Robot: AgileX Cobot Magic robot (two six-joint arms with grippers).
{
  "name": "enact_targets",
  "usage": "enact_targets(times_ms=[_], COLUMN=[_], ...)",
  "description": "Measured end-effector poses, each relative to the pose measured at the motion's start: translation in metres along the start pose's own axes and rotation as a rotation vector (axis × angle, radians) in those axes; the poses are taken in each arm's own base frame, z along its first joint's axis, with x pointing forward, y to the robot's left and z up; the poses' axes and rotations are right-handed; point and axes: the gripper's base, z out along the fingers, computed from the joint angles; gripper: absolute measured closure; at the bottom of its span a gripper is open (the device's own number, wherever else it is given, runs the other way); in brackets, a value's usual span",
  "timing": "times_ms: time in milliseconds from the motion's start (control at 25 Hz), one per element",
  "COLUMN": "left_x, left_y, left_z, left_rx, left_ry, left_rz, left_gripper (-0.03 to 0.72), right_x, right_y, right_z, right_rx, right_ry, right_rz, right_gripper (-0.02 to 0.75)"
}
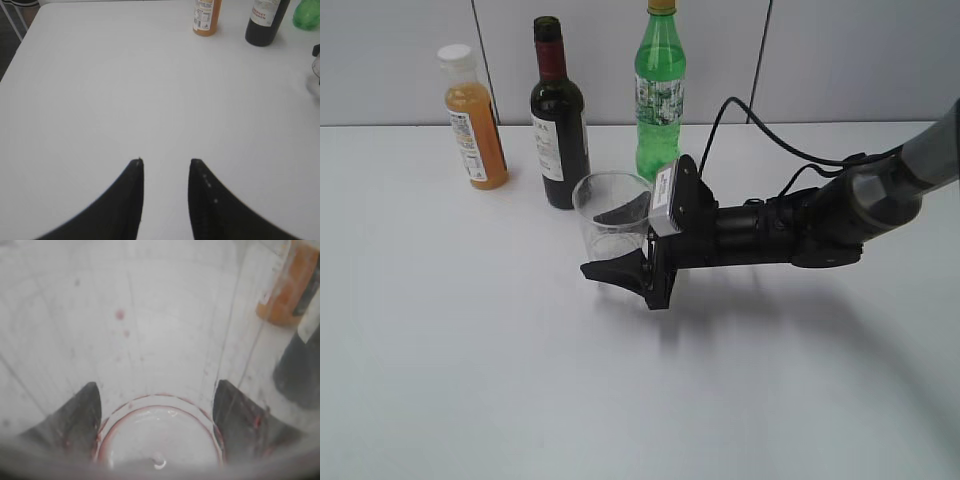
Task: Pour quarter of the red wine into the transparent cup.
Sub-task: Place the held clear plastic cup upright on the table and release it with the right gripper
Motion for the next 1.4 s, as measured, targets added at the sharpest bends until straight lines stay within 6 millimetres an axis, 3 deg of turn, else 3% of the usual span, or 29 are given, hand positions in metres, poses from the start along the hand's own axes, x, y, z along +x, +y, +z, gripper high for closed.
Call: enact_targets(times_ms=[600,920,1160,1400], left_x=[0.000,0.000,0.000,0.000], left_y=[0.000,0.000,0.000,0.000], left_z=[0.000,0.000,0.000,0.000], left_rx=[0.000,0.000,0.000,0.000], left_ry=[0.000,0.000,0.000,0.000], left_rz=[0.000,0.000,0.000,0.000], left_gripper=[0.448,0.448,0.448,0.448], right_x=[0.032,0.033,0.035,0.037], right_y=[0.000,-0.003,-0.004,-0.005], right_z=[0.014,0.014,0.012,0.007], right_rx=[-0.036,-0.033,-0.043,-0.055], right_ry=[0.021,0.034,0.046,0.057], right_rz=[0.047,0.069,0.059,0.066], right_gripper=[0.187,0.184,0.106,0.092])
